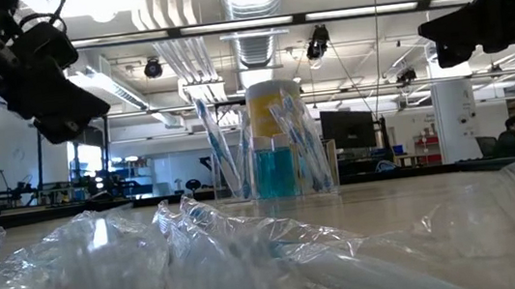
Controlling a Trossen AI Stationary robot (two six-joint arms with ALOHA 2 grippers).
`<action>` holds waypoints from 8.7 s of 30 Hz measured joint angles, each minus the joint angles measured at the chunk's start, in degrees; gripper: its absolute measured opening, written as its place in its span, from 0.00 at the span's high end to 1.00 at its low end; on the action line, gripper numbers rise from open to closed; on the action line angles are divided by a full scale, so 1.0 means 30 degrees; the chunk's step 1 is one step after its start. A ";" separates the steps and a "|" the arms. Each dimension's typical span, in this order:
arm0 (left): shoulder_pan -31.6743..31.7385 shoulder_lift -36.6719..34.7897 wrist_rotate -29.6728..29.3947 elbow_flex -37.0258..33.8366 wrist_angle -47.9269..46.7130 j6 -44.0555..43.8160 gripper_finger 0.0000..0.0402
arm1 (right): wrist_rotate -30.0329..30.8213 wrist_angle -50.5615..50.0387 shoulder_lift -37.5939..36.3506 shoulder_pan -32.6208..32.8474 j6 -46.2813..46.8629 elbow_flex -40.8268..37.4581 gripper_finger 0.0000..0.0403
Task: Pick & Place toothbrushing station
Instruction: Put the blue toothbrush into the transparent organizer
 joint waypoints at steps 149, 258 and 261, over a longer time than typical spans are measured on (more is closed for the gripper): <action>-0.3283 2.7094 -0.2414 2.3401 -1.9860 -0.2361 0.59 | -0.0141 -0.0066 0.0052 0.0015 -0.0378 0.0015 0.98; 0.1230 1.0171 -0.2647 0.3156 1.6399 0.8605 1.00 | -0.0148 0.0867 0.0081 0.0015 -0.1148 0.0015 0.98; 0.1339 1.1845 -0.2818 0.3316 2.0154 1.0183 1.00 | -0.0143 0.0867 0.0077 0.0015 -0.1431 0.0015 0.98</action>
